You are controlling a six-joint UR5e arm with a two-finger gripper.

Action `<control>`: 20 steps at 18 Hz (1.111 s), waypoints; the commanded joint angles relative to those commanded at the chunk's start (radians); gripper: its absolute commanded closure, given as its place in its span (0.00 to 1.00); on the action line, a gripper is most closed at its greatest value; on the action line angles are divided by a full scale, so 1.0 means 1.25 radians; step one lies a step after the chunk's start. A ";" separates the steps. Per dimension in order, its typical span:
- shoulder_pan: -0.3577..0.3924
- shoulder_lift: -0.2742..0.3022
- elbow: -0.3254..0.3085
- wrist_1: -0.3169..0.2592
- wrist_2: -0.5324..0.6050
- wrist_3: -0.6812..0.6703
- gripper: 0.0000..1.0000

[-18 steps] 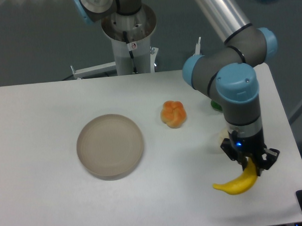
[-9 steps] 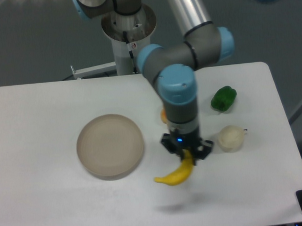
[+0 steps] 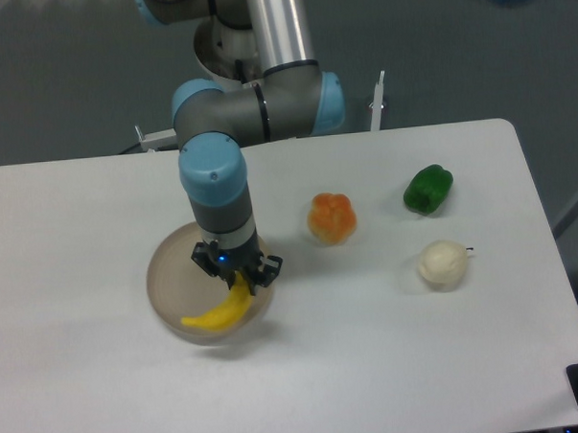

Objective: Place bananas on a plate
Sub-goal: 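Carry the banana across the table and lower it over the grey plate, then hold the banana on the plate surface and open the gripper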

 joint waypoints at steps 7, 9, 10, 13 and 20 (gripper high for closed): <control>-0.006 -0.009 -0.021 0.002 0.004 0.010 0.77; -0.009 -0.015 -0.020 0.002 0.005 0.018 0.76; -0.010 -0.020 -0.018 0.004 0.007 0.020 0.76; -0.011 -0.036 -0.009 0.005 0.006 0.021 0.76; -0.012 -0.050 -0.002 0.005 0.007 0.022 0.73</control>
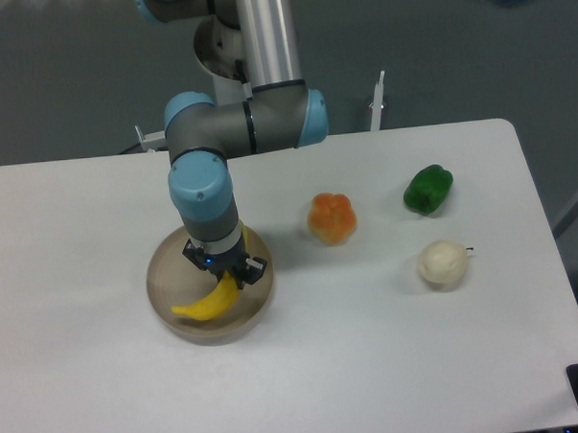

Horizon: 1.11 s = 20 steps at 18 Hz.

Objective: Place bananas on a plate
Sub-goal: 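Hold the banana on the plate surface and open the gripper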

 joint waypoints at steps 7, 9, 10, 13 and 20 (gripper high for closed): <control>0.000 -0.007 0.006 0.001 0.000 0.000 0.74; -0.001 -0.017 0.004 0.002 0.001 -0.001 0.74; -0.001 -0.018 0.005 0.002 0.001 -0.001 0.74; -0.001 -0.015 0.006 0.002 0.000 -0.001 0.73; -0.001 -0.017 0.006 0.002 0.001 -0.001 0.60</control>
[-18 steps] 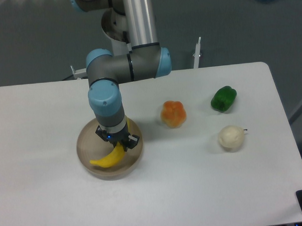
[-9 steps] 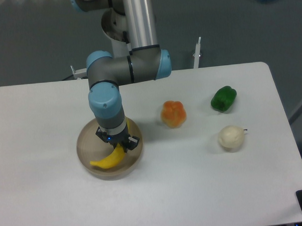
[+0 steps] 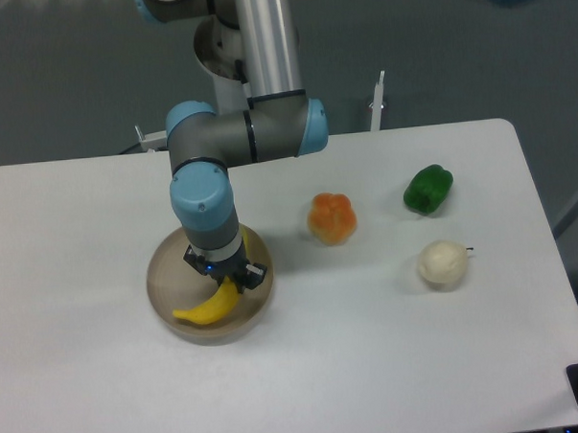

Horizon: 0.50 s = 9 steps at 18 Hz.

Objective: Place bananas on a plate
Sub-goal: 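Hold the banana on the plate surface and open the gripper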

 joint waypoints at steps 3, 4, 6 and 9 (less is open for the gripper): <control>0.000 0.001 0.000 0.000 0.000 0.000 0.50; 0.001 0.001 0.000 0.000 0.000 0.000 0.49; 0.001 0.006 0.000 0.000 0.000 0.000 0.43; 0.006 0.020 0.004 -0.001 0.000 0.001 0.35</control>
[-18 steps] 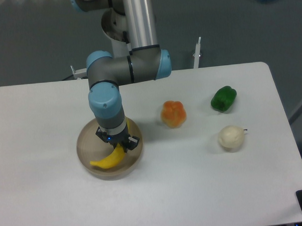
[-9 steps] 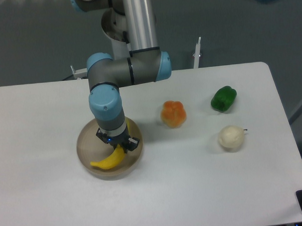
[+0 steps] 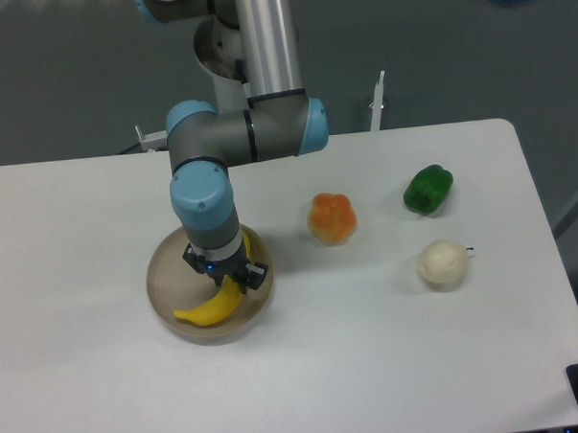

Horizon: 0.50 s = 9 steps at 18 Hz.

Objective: Place bananas on a plate
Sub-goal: 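Hold the banana on the plate surface and open the gripper, then raise the open gripper away from the banana toward the onion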

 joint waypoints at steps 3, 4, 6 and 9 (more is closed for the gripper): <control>0.015 0.031 0.010 -0.006 0.000 0.000 0.00; 0.020 0.039 0.011 -0.005 0.000 0.000 0.00; 0.036 0.052 0.017 -0.006 0.001 0.000 0.00; 0.062 0.050 0.047 -0.005 0.001 -0.001 0.00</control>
